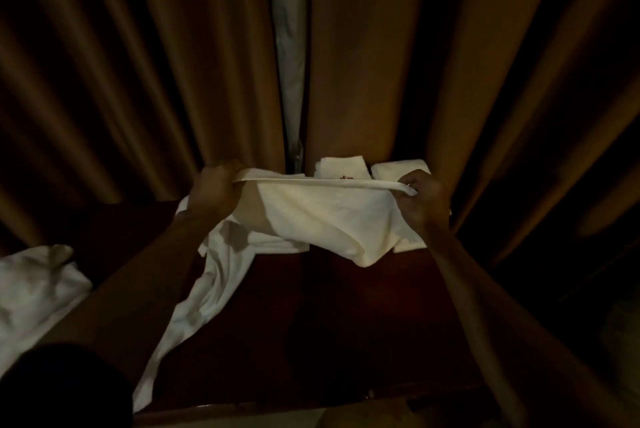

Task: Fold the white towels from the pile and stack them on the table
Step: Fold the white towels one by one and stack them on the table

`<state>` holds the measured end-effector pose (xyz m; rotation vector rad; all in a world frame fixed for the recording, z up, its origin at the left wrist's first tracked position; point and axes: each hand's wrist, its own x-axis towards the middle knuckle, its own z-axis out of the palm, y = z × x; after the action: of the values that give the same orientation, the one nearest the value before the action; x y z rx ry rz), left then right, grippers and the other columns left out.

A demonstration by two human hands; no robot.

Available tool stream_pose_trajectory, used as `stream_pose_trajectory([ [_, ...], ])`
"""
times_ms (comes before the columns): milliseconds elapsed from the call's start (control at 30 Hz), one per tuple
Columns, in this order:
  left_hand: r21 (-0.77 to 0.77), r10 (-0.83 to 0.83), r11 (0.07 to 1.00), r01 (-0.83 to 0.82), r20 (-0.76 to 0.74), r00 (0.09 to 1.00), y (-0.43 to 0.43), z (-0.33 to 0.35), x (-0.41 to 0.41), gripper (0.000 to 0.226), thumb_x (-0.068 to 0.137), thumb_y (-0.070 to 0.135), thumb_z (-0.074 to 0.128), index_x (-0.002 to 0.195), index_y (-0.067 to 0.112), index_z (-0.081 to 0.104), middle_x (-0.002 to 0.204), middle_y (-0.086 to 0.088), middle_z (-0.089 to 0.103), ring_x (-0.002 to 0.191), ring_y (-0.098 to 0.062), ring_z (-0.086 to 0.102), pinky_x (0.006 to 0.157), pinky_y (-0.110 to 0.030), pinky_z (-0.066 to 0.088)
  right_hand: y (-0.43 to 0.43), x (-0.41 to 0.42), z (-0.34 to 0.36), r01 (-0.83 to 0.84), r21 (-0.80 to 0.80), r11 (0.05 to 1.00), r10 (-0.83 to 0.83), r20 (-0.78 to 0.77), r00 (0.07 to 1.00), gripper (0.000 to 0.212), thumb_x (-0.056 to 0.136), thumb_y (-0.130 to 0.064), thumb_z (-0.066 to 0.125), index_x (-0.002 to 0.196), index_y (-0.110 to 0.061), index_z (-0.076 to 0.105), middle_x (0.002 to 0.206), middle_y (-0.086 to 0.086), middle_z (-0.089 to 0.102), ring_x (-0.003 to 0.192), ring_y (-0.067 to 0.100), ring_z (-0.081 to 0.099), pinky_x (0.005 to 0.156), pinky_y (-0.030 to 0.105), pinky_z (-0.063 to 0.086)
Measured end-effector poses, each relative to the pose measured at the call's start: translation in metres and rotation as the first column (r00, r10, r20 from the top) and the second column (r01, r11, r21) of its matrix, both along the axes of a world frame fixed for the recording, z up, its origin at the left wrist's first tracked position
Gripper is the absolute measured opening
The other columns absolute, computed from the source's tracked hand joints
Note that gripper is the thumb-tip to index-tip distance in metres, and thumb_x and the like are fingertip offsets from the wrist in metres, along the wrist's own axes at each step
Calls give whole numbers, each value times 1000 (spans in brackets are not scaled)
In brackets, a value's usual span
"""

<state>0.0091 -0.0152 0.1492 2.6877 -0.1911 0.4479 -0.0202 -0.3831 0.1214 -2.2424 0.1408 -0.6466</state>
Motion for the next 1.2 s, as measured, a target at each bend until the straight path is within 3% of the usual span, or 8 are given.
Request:
stream_pose_trajectory([
  [100,83,-6,997,8,-17,1000,2,25,10,36,92,8,56,126,13,66,118,-15,67,106,-37,63,89,-44,51,-3,3,26,12,58,998,-12,2,1000,16,83,-15,76,84,-26,64,75,-5,63,75,21,65,68,38,56],
  [233,171,-58,984,55,8,998,9,48,17,34,90,11,61,121,20,67,117,-10,64,105,-33,62,86,-46,53,-11,1,56,19,51,999,-21,34,999,10,86,-9,74,91,-17,70,77,-7,62,77,16,62,67,29,50],
  [433,275,7,961,16,-85,996,13,34,7,28,92,21,61,119,22,66,115,-6,62,99,-32,63,80,-43,55,-17,2,72,13,43,999,-16,67,998,9,86,-11,74,88,-19,71,81,-6,64,83,17,64,71,31,53],
  [567,269,42,963,14,-201,979,15,25,3,23,91,30,61,113,30,67,112,-2,66,98,-29,65,79,-40,56,-18,4,76,-26,63,998,22,64,998,15,85,-11,76,83,-24,68,75,-14,60,80,16,63,70,30,51],
  [733,234,-15,970,69,-227,974,25,17,4,17,94,30,61,109,30,66,107,2,66,92,-19,63,78,-37,56,-21,6,76,-44,80,996,40,58,998,11,83,-8,76,84,-18,70,74,-17,59,75,10,58,69,28,47],
  [967,316,99,949,-11,-263,960,48,-4,-1,26,99,29,51,123,27,62,117,-4,66,102,-26,64,80,-36,53,-34,7,67,-1,123,992,-4,46,999,7,84,0,74,90,0,72,72,-6,57,65,-1,51,55,2,39],
  [1100,316,181,944,-95,-254,950,54,-11,-1,36,100,25,45,135,24,52,117,-15,64,100,-36,64,81,-43,55,-40,11,57,27,130,991,-31,27,999,8,84,-1,75,91,2,73,74,-1,60,63,2,55,53,4,39],
  [1200,338,249,927,-161,-236,939,63,-11,-2,41,100,23,43,142,23,46,121,-19,61,105,-40,62,84,-45,51,-51,14,48,59,147,987,-56,-26,998,9,82,-9,79,87,-12,71,86,4,64,83,22,64,66,23,47],
])
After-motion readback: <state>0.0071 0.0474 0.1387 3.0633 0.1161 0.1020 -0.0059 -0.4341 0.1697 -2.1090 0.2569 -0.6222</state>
